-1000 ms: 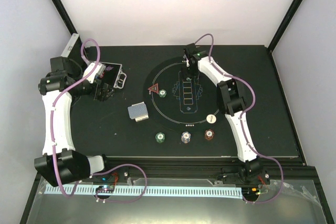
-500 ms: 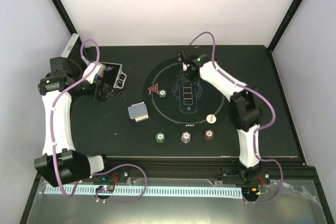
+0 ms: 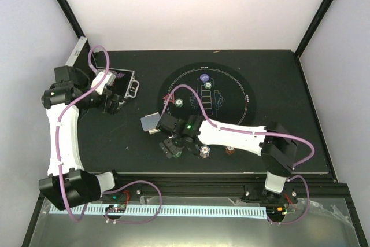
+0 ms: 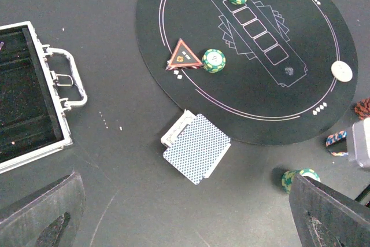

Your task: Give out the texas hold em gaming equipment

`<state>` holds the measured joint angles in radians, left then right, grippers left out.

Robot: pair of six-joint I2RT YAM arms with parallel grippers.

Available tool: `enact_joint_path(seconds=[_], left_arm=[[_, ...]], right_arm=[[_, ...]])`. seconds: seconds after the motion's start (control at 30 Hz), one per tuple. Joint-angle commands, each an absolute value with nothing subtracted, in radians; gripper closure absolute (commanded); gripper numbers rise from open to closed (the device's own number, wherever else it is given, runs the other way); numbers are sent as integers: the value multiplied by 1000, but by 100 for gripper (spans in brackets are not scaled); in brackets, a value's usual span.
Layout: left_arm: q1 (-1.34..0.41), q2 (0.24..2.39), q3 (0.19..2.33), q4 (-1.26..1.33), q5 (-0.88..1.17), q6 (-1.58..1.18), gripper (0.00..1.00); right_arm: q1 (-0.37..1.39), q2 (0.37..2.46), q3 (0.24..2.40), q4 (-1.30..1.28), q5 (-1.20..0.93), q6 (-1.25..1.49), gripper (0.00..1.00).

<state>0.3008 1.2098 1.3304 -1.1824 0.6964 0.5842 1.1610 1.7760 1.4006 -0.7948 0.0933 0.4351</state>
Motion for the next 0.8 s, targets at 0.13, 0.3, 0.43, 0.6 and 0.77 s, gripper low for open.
enact_joint_path(seconds=[0.13, 0.3, 0.43, 0.6, 0.77], left_arm=[[309, 1185, 1332, -1211, 730, 591, 1], [308, 1184, 1336, -1209, 730, 587, 1], [310, 1185, 1337, -1208, 724, 588, 1], [310, 1181, 1341, -1207, 722, 588, 1], [310, 1180, 1348, -1208, 722, 590, 1]], right_arm=[[1206, 1840, 1351, -745, 88, 523, 12], [1208, 1882, 1349, -740, 76, 510, 19], [1212, 1909, 1355, -736, 65, 505, 27], [1216, 1930, 1362, -733, 65, 505, 33], [1216, 1940, 1365, -738, 86, 507, 38]])
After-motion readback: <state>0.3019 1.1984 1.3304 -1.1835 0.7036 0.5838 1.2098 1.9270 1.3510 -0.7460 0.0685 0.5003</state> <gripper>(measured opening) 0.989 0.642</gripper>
